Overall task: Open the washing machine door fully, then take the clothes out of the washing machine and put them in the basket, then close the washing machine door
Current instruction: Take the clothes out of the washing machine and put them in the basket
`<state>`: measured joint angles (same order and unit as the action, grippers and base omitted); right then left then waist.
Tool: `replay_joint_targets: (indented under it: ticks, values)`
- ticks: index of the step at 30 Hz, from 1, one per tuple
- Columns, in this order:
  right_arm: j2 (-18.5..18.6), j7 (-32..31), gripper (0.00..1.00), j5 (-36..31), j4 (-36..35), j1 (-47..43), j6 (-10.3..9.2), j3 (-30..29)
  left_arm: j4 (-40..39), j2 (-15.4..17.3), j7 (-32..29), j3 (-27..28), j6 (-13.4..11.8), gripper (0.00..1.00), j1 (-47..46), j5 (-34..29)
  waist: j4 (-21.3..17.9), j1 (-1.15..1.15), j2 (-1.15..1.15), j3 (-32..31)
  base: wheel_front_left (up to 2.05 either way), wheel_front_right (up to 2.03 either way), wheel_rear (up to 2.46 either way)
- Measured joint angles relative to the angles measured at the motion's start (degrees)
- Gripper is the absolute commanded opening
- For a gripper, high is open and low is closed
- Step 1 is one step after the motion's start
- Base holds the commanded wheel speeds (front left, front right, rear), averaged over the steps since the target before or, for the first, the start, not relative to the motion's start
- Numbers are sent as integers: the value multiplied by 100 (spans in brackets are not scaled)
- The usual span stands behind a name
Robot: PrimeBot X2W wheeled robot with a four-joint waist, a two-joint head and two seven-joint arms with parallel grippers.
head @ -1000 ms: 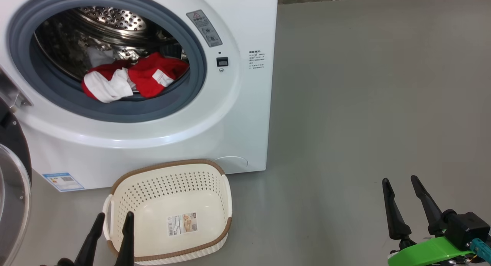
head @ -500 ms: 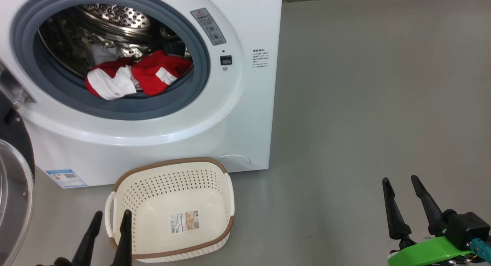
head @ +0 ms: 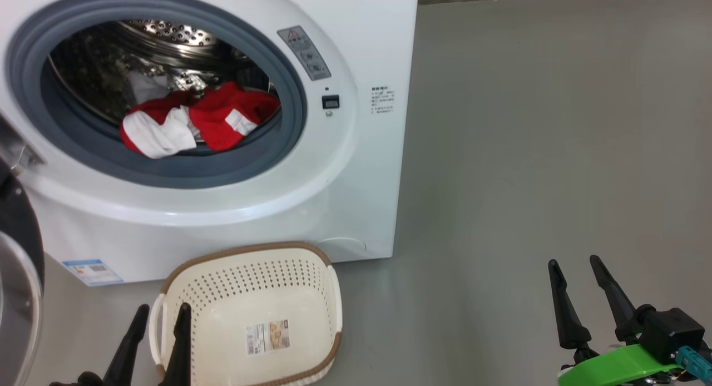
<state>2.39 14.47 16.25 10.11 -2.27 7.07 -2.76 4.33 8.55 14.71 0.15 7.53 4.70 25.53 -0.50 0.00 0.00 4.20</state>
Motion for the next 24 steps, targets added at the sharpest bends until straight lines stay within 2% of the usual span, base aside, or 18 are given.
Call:
replay_joint_targets:
  ticks: [12,24]
  values:
    - [-1,0,100,0,1,9,0,67,102,107,0,-163,0,100,-126,-10,6,0,0,73,161,-168,6]
    - [-1,0,100,0,1,9,0,83,209,109,0,-160,0,100,-138,-21,23,0,0,144,35,-35,0]
